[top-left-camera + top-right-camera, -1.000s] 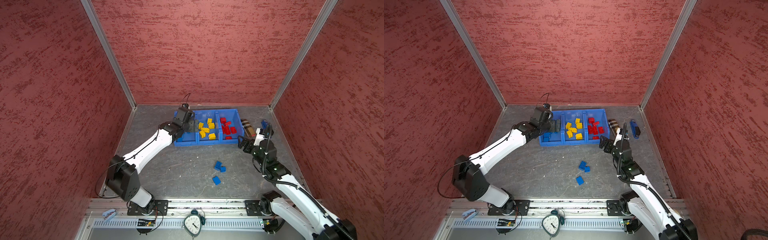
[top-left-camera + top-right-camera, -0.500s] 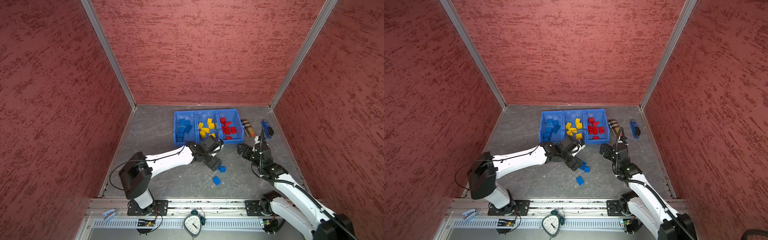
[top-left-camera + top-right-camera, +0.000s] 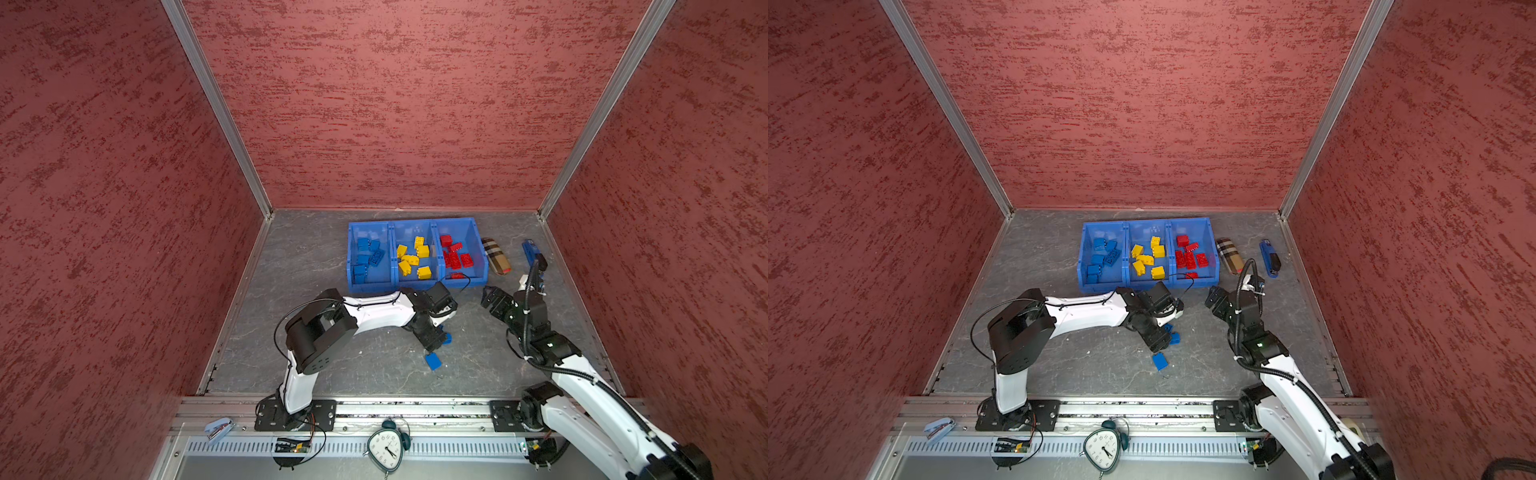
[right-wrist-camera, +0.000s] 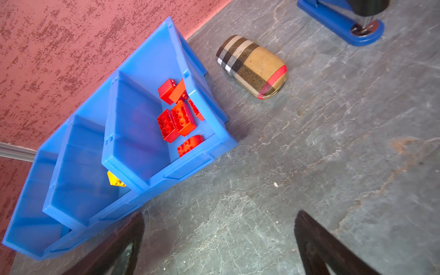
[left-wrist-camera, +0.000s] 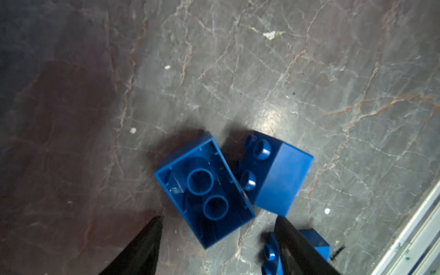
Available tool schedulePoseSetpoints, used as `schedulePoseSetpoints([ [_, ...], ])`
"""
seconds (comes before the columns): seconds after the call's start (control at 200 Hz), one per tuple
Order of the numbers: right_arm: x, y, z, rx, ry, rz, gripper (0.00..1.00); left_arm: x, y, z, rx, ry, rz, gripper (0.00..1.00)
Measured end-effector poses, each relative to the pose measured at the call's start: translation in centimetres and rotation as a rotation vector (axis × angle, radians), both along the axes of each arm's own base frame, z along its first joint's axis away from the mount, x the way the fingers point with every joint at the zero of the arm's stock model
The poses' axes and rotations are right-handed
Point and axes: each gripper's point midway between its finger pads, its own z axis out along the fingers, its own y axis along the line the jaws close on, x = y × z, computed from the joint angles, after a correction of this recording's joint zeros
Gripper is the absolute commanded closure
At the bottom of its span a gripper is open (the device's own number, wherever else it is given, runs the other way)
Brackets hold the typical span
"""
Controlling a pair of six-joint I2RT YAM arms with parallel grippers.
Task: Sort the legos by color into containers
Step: 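Move the left gripper back to the pile and grasp another blue brick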
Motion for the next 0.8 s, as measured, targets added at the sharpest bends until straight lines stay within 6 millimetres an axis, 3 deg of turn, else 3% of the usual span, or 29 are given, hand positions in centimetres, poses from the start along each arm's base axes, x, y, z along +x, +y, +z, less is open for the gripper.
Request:
schedulePoseSetpoints([
  [0.23,0.0,-0.4,0.2,-0.009,-0.008,-0.018,0.01,2.1,-1.3,-0.3,0.005,-0.087,0.024,0.28],
  [0.416,0.0,-0.5,0.2,-0.011,-0.009,-0.022,0.01,3.0,-1.8,-0.4,0.005,-0.109,0.047,0.47],
  [0.801,0.0,0.3,0.0,-0.037,0.004,0.041,0.01,3.4,-0.4,-0.5,0.016,-0.119,0.073,0.67],
])
